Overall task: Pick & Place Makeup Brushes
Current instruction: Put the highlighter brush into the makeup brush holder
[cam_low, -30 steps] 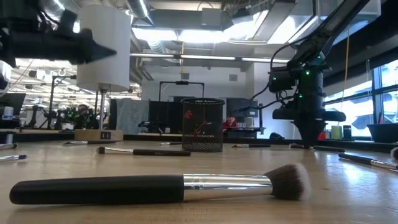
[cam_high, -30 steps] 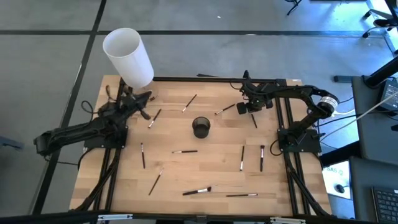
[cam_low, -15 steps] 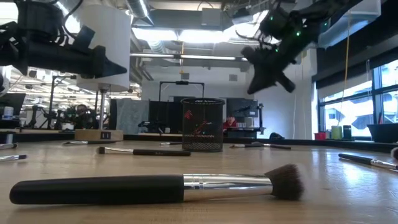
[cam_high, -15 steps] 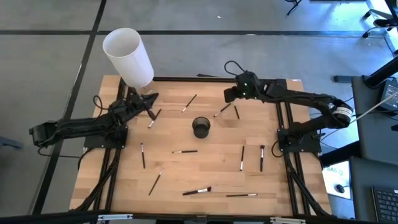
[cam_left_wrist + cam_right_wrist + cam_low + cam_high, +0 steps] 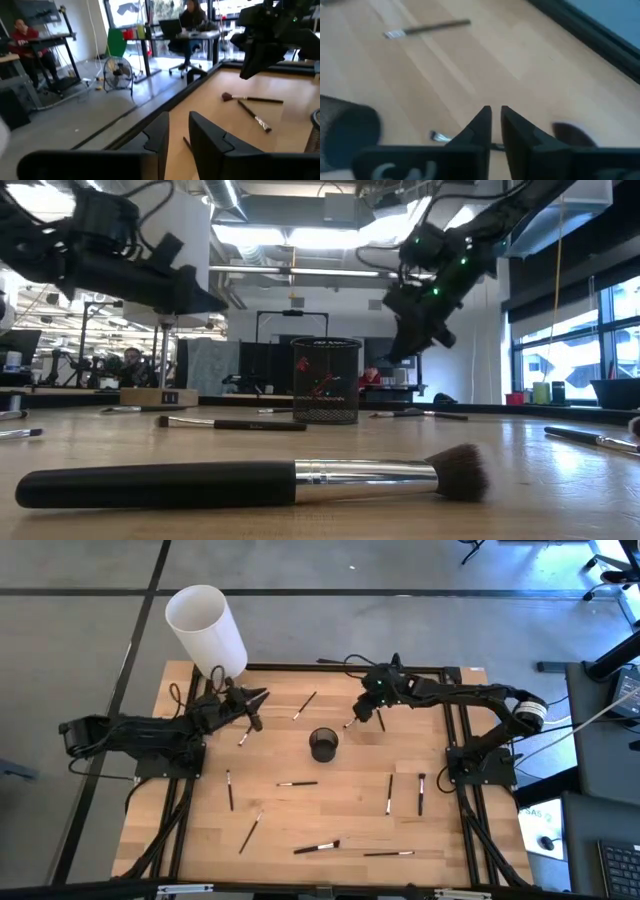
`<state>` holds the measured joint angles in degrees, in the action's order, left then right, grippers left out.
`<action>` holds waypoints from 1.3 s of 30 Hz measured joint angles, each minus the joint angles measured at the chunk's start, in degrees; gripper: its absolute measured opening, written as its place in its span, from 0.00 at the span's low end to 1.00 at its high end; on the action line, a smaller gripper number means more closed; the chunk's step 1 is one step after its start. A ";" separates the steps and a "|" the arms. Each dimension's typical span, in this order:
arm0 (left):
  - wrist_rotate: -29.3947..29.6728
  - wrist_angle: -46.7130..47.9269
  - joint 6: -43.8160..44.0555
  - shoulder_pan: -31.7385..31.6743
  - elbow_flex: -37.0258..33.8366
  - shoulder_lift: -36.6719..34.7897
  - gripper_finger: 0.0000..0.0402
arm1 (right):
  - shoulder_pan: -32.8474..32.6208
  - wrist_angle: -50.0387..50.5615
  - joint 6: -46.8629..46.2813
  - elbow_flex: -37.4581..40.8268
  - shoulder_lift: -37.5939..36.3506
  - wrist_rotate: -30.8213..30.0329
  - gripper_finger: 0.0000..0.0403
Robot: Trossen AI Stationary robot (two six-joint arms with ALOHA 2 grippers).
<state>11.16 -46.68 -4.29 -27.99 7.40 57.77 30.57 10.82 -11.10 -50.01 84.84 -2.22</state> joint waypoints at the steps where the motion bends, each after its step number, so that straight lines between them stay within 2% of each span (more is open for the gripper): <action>1: 0.00 0.04 0.00 0.00 0.73 1.51 0.18 | 0.72 1.40 -0.01 -0.65 0.46 -0.17 0.15; 6: 0.03 0.09 0.09 0.00 3.57 8.06 0.19 | 5.22 12.37 -7.43 -6.12 3.81 -4.38 0.25; 10: 0.70 0.11 0.08 0.00 4.77 11.77 0.19 | 7.53 18.62 -8.10 -11.05 8.47 -4.69 0.31; 16: 1.15 0.13 -1.33 0.00 5.31 14.50 0.19 | 8.19 22.10 -9.71 -16.28 16.14 -3.54 0.38; 23: 1.19 0.44 -2.38 0.00 5.31 14.66 0.19 | 8.24 25.26 -12.39 -18.22 21.73 -3.15 0.43; 29: 1.25 0.63 -2.47 0.00 5.31 14.66 0.19 | 8.24 27.00 -11.54 -18.61 24.38 -3.19 0.35; 37: 1.38 0.63 -2.47 0.01 5.31 14.66 0.19 | 9.08 25.24 -9.18 -18.49 24.63 -2.09 0.05; 39: 1.38 0.61 -2.49 0.02 5.31 14.66 0.19 | 9.36 25.13 -8.53 -18.44 24.70 -2.07 0.03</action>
<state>12.53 -46.06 -6.79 -27.97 12.71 72.42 39.93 35.95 -19.63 -68.46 109.54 -4.29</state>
